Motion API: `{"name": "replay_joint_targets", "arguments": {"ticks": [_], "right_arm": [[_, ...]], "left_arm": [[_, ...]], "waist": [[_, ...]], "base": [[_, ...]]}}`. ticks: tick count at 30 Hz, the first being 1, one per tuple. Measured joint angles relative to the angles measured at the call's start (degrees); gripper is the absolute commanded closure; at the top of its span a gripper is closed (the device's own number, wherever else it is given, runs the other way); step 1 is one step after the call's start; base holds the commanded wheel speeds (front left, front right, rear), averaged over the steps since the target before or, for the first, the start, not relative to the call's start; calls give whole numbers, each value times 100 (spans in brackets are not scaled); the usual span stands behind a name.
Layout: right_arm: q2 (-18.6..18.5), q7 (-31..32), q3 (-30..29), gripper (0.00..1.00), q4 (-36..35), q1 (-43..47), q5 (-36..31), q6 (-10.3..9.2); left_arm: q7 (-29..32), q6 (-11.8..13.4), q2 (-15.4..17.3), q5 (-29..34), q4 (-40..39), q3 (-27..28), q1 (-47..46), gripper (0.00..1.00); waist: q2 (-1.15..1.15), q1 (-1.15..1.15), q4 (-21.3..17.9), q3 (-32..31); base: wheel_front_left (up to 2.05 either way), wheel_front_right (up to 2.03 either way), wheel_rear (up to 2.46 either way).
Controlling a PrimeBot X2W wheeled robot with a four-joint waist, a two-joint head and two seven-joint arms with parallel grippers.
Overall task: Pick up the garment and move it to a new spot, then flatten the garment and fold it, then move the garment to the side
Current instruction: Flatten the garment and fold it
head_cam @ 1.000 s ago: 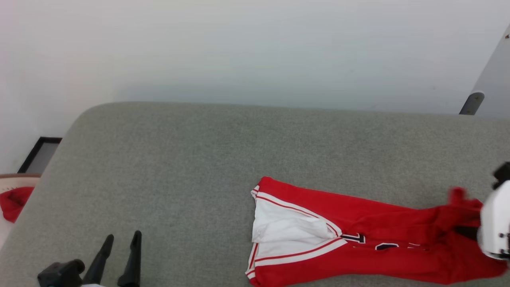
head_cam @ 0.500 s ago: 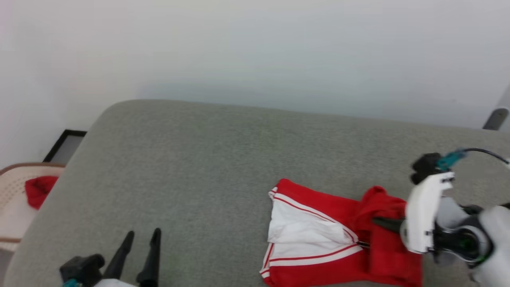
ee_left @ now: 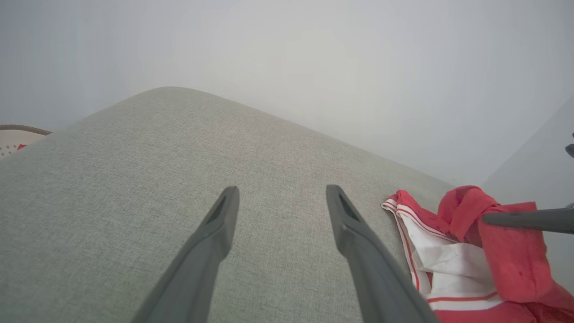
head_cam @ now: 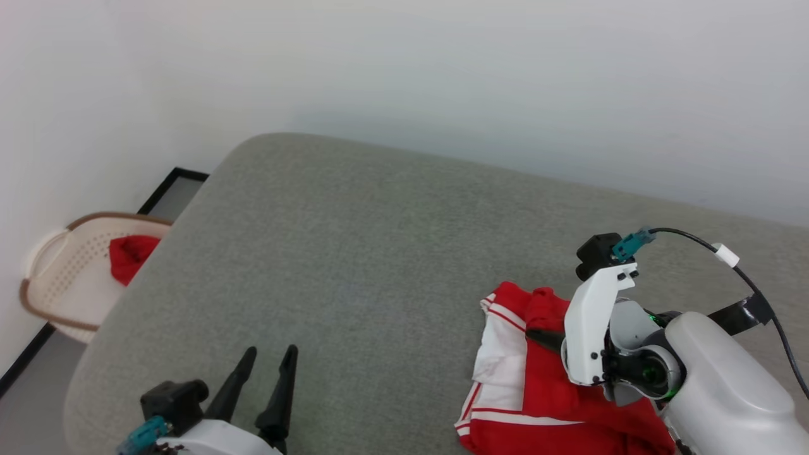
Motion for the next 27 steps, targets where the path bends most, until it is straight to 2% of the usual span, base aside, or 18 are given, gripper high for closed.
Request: {"name": "replay_joint_targets", "arguments": {"ticks": [5, 6, 7, 8, 9, 10, 11, 21, 27], "right_arm": [[153, -203, 130, 100, 510, -176, -110, 0], [179, -243, 162, 95, 580, -211, -110, 0], [194, -275, 193, 64, 628, -248, -111, 0], [214, -301, 238, 53, 680, -288, -110, 0], [236, -318, 278, 22, 715, -320, -104, 0], [263, -328, 321, 5, 740, -346, -92, 0], [278, -332, 369, 0, 750, -373, -73, 0], [183, -589, 845, 0, 268, -573, 307, 0], [-259, -1067, 1014, 0, -328, -650, 408, 0]], "left_arm": [[-13, -85, -67, 5, 135, -52, -109, 0], [-14, -86, -76, 5, 163, -53, -126, 0], [-21, -93, -83, 5, 190, -52, -139, 0], [-30, -103, -93, 5, 216, -40, -150, 0], [-31, -110, -102, 5, 233, -24, -156, 0], [-41, -115, -108, 4, 250, -13, -159, 0], [-49, -120, -109, 4, 269, -4, -160, 0], [-75, -134, -33, 8, 304, 216, -124, 0], [-81, -100, 45, 66, 214, 398, 3, 0]], "waist": [[0, 0, 137, 87], [0, 0, 144, 106], [0, 0, 146, 120], [0, 0, 139, 127], [0, 0, 123, 129], [0, 0, 104, 129], [0, 0, 82, 129], [0, 0, -273, 77], [0, 0, -624, 39]], "base": [[0, 0, 0], [0, 0, 0], [0, 0, 0], [0, 0, 0], [0, 0, 0], [0, 0, 0], [0, 0, 0], [0, 0, 0], [0, 0, 0]]}}
